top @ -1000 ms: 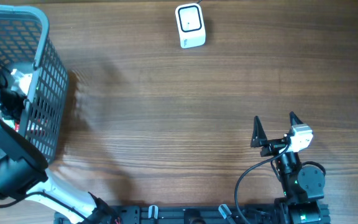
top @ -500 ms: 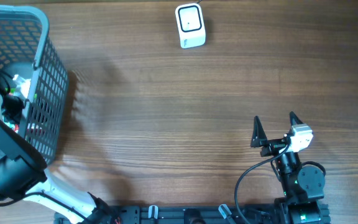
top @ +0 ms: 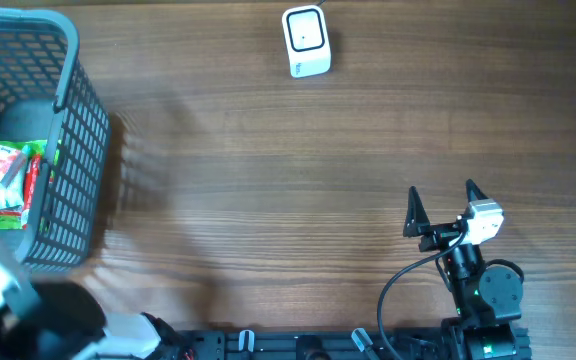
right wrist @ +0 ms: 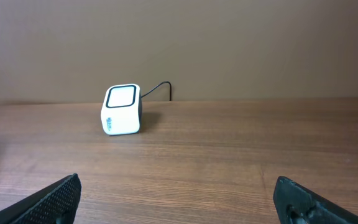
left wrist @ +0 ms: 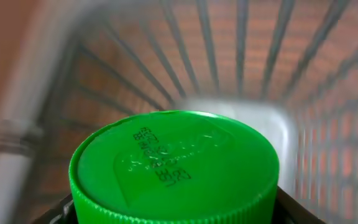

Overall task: Scan the item barcode
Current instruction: 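Carry the jar with the left gripper and set it on the table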

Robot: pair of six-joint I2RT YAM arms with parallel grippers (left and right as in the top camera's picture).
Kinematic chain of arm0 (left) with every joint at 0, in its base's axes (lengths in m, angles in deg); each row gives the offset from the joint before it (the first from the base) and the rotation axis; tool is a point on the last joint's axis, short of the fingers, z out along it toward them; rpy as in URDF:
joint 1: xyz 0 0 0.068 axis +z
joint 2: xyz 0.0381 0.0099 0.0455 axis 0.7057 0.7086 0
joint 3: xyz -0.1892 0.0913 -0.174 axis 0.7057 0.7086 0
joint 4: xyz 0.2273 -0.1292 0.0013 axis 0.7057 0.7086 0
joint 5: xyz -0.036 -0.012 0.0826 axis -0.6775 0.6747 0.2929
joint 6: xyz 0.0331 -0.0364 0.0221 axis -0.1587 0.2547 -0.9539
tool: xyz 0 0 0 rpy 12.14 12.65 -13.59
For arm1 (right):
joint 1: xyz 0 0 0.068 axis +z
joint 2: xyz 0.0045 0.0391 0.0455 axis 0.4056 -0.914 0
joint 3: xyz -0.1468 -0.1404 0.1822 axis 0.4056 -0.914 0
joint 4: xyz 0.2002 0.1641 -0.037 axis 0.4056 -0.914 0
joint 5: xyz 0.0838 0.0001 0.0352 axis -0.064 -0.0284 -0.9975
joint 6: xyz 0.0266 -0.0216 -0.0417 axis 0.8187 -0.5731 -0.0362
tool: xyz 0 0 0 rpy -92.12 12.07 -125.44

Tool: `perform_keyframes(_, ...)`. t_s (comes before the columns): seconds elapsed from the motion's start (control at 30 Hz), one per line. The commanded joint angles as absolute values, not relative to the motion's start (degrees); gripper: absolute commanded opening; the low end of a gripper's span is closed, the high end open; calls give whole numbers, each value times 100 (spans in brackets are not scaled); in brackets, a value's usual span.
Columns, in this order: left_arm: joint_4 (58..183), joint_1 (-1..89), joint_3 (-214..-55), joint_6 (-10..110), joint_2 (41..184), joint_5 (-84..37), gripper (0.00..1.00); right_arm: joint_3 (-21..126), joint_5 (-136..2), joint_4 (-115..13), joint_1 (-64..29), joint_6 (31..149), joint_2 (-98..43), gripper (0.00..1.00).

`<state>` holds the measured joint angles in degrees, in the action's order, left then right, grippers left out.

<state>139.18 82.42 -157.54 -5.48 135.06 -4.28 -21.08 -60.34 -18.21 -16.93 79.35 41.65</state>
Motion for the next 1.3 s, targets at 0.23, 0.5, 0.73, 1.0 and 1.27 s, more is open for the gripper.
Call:
perform_keyframes(0.23,13332,5936,-15947,836,11474,-527,50,-2114,-6062,-1804,-1721,7902,4191,100)
perform_keyframes(0.5,14811,3152,-15787,3426,12204,-518,47,-2114,-6062,-1804,-1721,7900,4191,100)
perform_keyframes(0.73,15229,1536,-15767,5271,14029,-350,37,-2114,-6062,-1804,-1721,7897,4191,100)
perform_keyframes(1.0,14724,175,-15767,6344,16310,-352,26,-2114,-6062,-1804,-1721,7897,4191,100)
perform_keyframes(1.27,14409,-481,-15767,6772,16802,-133,26,-2114,-6062,-1804,-1721,7902,4191,100)
